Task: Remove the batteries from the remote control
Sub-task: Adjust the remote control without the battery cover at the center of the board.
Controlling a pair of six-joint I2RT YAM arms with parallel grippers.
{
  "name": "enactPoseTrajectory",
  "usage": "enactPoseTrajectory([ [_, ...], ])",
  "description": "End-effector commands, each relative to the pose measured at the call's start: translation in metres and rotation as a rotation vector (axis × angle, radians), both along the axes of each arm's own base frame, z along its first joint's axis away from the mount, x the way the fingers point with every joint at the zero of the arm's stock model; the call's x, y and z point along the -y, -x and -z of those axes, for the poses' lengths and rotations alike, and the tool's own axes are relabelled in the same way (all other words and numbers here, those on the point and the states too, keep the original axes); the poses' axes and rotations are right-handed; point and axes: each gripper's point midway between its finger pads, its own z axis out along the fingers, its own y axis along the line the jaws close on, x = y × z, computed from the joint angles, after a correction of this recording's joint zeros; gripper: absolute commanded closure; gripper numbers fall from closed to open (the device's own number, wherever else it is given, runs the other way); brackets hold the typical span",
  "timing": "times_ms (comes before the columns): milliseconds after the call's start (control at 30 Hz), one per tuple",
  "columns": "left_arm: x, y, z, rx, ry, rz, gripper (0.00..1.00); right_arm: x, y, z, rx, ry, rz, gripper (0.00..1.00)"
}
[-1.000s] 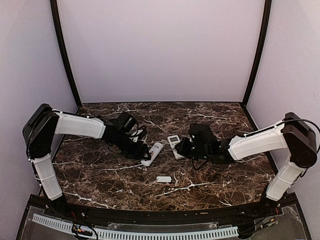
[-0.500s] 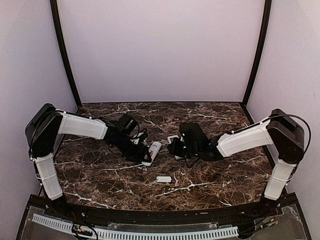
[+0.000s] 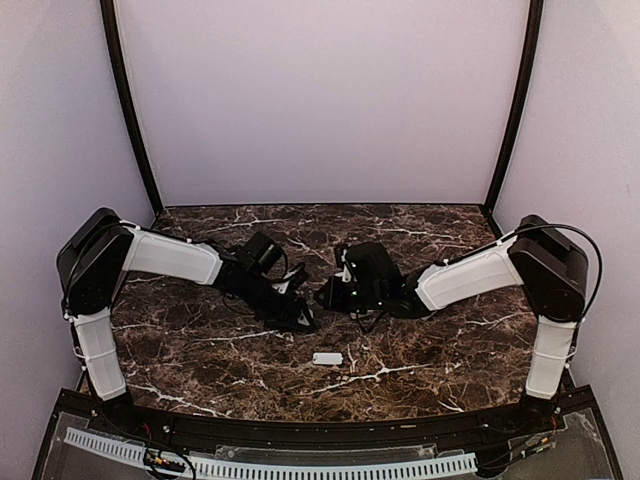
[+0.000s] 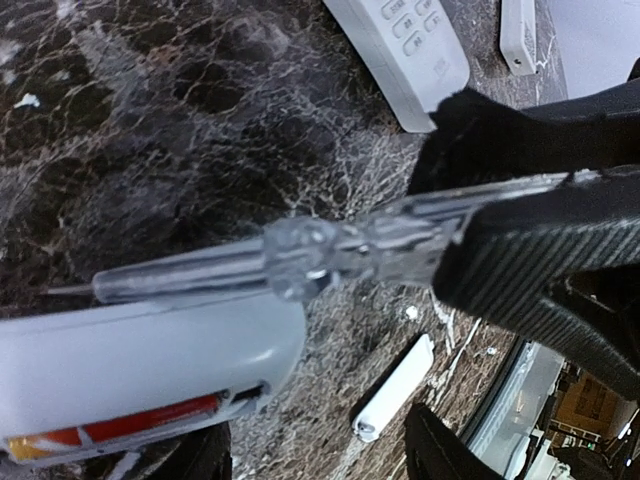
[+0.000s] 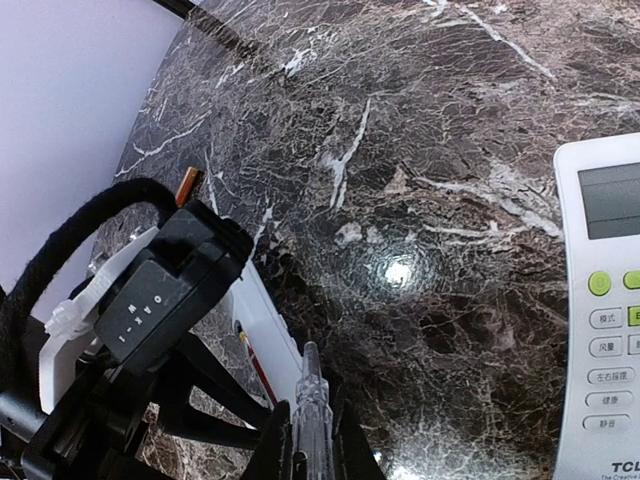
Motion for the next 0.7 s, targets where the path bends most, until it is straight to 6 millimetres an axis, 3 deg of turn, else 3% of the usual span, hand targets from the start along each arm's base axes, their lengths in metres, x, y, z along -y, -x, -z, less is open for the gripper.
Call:
enactPoseTrajectory([
  [0, 0.012, -0.001, -0.007, 0.008, 0.057, 0.016, 0.41, -0.009, 0.001, -0.014, 0.034, -0.037, -0.025, 1.00],
  [233, 0.016, -0.005, -0.023, 0.051, 0.091, 0.014, 0.41, 0.019, -0.006, -0.023, 0.077, 0.012, 0.086, 1.00],
  [433, 0.006, -0.010, -0.065, 0.161, 0.092, 0.009, 0.36, 0.055, -0.016, -0.039, 0.125, 0.094, 0.195, 1.00],
  [567, -0.019, -0.027, -0.075, 0.196, 0.035, -0.033, 0.33, 0.065, -0.013, -0.047, 0.130, 0.136, 0.204, 1.00],
  [667, -0.043, -0.039, -0.066, 0.165, -0.013, -0.072, 0.32, 0.065, -0.007, -0.050, 0.100, 0.132, 0.192, 1.00],
])
